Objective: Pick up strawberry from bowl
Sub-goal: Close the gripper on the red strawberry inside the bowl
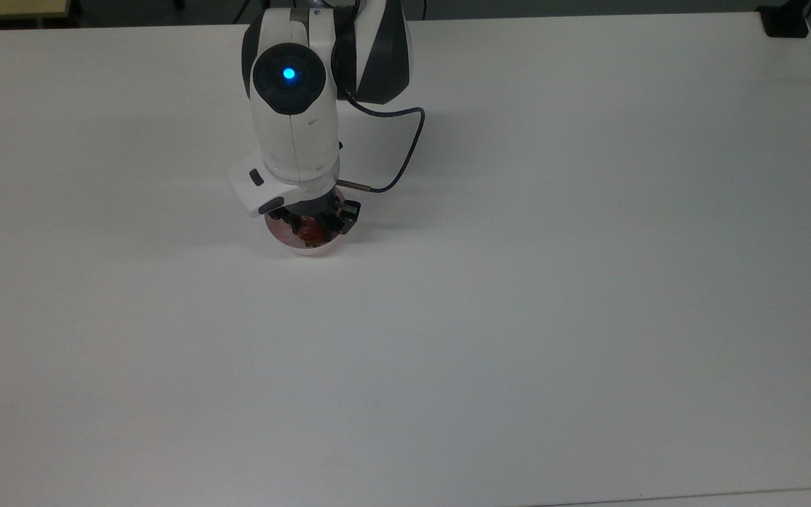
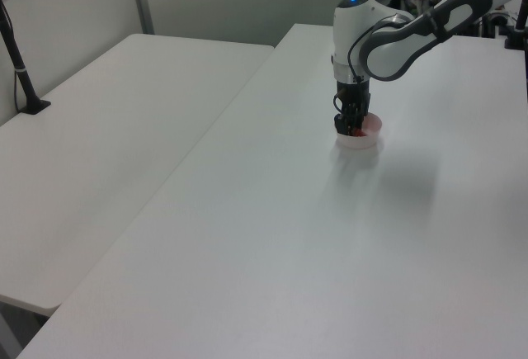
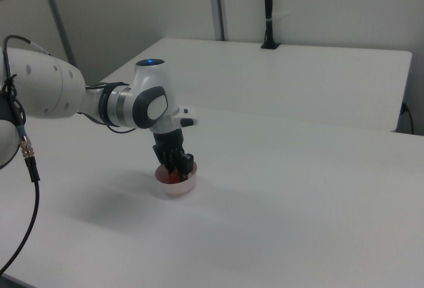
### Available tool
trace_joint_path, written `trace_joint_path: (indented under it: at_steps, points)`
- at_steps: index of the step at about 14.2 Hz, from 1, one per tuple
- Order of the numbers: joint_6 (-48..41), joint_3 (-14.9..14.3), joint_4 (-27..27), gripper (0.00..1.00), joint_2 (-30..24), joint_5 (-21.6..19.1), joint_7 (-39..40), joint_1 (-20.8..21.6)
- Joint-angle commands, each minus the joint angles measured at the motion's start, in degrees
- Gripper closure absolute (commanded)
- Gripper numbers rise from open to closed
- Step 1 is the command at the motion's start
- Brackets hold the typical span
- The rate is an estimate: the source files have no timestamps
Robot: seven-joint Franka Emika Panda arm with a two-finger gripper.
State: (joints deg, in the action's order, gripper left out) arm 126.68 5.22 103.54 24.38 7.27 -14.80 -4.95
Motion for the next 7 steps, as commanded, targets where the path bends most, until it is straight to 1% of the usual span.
trace_joint_path:
  at_steps: [1, 2, 7]
  points:
    - [1.2, -0.2, 0.9, 0.6, 0.0, 0.6, -1.3, 0.2]
    - [1.3, -0.2, 0.8, 0.62, 0.0, 0.5, -1.4, 0.1]
    - [1.1, -0.1, 0.6, 0.62, -0.7, 0.2, -1.4, 0.0]
